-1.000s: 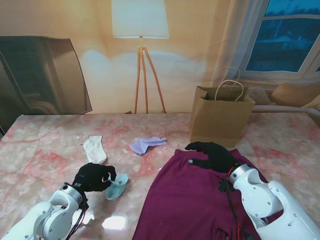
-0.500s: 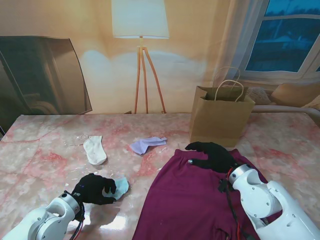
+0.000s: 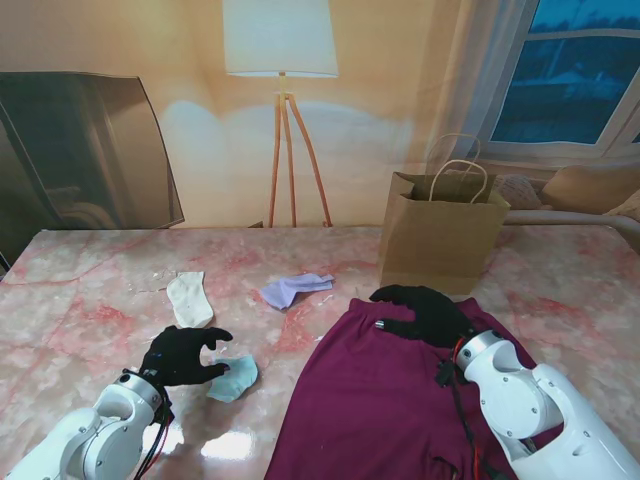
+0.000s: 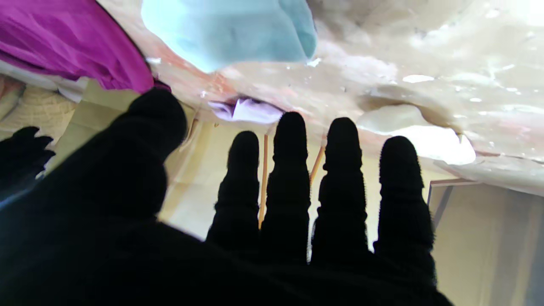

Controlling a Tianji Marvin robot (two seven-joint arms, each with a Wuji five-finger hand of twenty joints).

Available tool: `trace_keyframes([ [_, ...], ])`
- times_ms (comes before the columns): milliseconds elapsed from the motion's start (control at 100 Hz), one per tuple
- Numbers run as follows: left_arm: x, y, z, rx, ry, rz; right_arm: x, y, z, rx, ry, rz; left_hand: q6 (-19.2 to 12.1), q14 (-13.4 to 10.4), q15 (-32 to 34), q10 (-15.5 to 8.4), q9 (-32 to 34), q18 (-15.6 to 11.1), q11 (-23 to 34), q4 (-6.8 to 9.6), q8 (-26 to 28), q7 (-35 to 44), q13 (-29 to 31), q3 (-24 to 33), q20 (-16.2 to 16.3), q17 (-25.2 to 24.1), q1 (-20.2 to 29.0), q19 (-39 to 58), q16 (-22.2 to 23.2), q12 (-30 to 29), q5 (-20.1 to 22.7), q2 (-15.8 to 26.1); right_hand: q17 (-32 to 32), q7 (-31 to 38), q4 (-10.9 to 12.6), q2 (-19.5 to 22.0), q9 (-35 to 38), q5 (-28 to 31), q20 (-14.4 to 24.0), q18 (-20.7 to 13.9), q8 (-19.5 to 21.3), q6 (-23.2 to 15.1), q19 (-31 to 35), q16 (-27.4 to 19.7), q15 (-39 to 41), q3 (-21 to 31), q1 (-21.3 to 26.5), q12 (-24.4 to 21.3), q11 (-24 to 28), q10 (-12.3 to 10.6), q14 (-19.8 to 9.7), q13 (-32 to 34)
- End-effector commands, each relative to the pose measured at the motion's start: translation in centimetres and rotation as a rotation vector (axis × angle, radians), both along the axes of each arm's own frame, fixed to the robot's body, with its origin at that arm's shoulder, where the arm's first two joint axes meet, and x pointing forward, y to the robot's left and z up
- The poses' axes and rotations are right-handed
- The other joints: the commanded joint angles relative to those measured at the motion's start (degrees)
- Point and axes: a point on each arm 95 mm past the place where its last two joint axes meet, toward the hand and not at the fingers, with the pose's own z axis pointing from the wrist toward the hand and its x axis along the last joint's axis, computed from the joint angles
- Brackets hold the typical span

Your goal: Fold the socks and the shorts into the kraft paper bag

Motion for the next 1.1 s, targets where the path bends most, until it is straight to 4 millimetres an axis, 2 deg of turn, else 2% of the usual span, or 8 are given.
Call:
trace_keyframes([
  [0, 0.4, -0.4, 0.2, 0.024, 0.003, -0.020, -0.3, 0.3, -0.2, 0.004, 0.000, 0.004, 0.58, -0.64, -1.85, -1.51, -3.11, -0.40, 1.31, 1.03, -1.74, -2.46, -2.56, 1.94, -0.57, -1.84, 1.06, -1.82, 0.48, 2.41, -1.96, -2.34, -0.72, -0.04, 3.06, 1.02, 0.52, 0.80, 2.19, -0.27, 0.48, -1.42, 1.52, 0.97, -0.08, -0.89, -1.97, 0.15, 0.53, -0.84, -0.39, -0.42],
  [470, 2.0, -1.3, -2.7, 0.139, 0.098, -0.048, -0.5, 0.1, -0.4, 0.008, 0.008, 0.002, 2.86, -0.45, 1.53, -0.06, -9.19, -1.39, 3.97, 0.09, 1.28, 1.20, -6.70, 3.87, 1.24, -4.22, 1.21, -4.32, 7.51, 11.28, -0.33, -3.25, -0.51, 0.00, 3.04, 1.48, 0.78, 0.90, 2.93, 0.27, 0.58, -1.56, 2.05, 1.26, 0.03, -1.07, -1.99, 0.28, 0.85, -0.95, -0.18, -0.26],
  [570, 2.1, -1.5, -3.0, 0.158, 0.106, -0.054, -0.5, 0.1, -0.4, 0.011, 0.008, 0.002, 1.13, -0.41, 0.09, 0.74, -11.18, -2.59, 1.20, -0.02, 6.90, 7.25, -8.67, 4.07, 2.29, -3.97, 1.07, -2.73, 6.85, 8.47, 0.65, -3.49, -0.33, 0.01, 3.07, 1.48, 0.81, 0.92, 3.08, 0.24, 0.60, -1.50, 2.18, 1.33, 0.08, -1.07, -1.95, 0.31, 0.91, -0.99, -0.13, -0.21],
  [690, 2.2, -1.7, -3.3, 0.174, 0.105, -0.065, -0.5, 0.1, -0.4, 0.011, 0.006, 0.003, -3.20, -0.72, -3.73, 1.15, -14.23, -3.00, -6.43, -0.15, 22.07, 26.33, -10.77, 5.52, 2.50, -4.26, 1.63, -2.66, 2.58, -3.11, 0.17, -4.28, -0.33, 0.02, 3.09, 1.46, 0.78, 0.91, 3.24, 0.34, 0.62, -1.57, 2.26, 1.40, 0.10, -1.07, -1.91, 0.33, 0.95, -0.99, -0.07, -0.16],
  [720, 2.2, -1.7, -3.4, 0.175, 0.105, -0.068, -0.5, 0.1, -0.4, 0.011, 0.006, 0.004, -4.73, -0.73, -4.10, 1.30, -14.06, -3.00, -6.89, -2.27, 25.85, 30.38, -10.79, 4.61, 2.44, -4.30, 3.22, -2.76, 1.76, -4.63, 0.28, -5.35, -0.36, 0.02, 3.09, 1.45, 0.79, 0.89, 3.27, 0.35, 0.62, -1.60, 2.26, 1.41, 0.10, -1.04, -1.90, 0.33, 0.97, -0.98, -0.05, -0.16],
  [770, 2.2, -1.8, -3.4, 0.175, 0.100, -0.070, -0.5, 0.2, -0.4, 0.011, 0.005, 0.003, -8.19, -0.66, -4.09, 1.51, -12.52, -2.63, -7.42, -4.85, 30.08, 36.86, -9.81, 1.62, 2.50, -3.82, 7.10, -2.43, 0.97, -6.31, 2.23, -7.26, -0.36, 0.07, 3.09, 1.46, 0.76, 0.98, 3.32, 0.34, 0.65, -1.56, 2.27, 1.44, 0.12, -1.02, -1.92, 0.34, 0.97, -1.05, -0.04, -0.12],
  [1020, 2.0, -1.9, -3.1, 0.142, 0.085, -0.086, -0.6, 0.3, -0.5, 0.008, 0.008, 0.004, -15.94, -1.42, -0.11, -0.37, 7.38, -1.01, -5.36, -3.96, 32.46, 43.06, 3.86, -0.84, 3.13, 1.02, 12.57, 0.10, 0.45, -9.56, 5.53, -8.29, -0.16, 0.12, 3.10, 1.11, 1.00, 1.07, 3.50, 0.38, 0.68, -1.62, 2.35, 1.59, 0.31, -0.85, -1.88, 0.37, 1.08, -0.96, -0.07, 0.34],
  [1090, 1.9, -2.1, -2.8, 0.105, 0.059, -0.078, -0.6, 0.4, -0.7, 0.010, 0.011, 0.002, -17.32, -2.46, 3.59, -2.94, 18.80, -0.13, -3.56, -4.56, 33.13, 42.23, 11.48, 1.00, 2.58, 4.60, 12.77, 3.08, -0.01, 2.97, 6.04, -9.13, 0.06, 0.17, 3.10, 0.92, 1.06, 1.14, 3.57, 0.44, 0.70, -1.58, 2.48, 1.68, 0.45, -0.73, -1.83, 0.39, 1.12, -0.87, 0.07, 0.68],
])
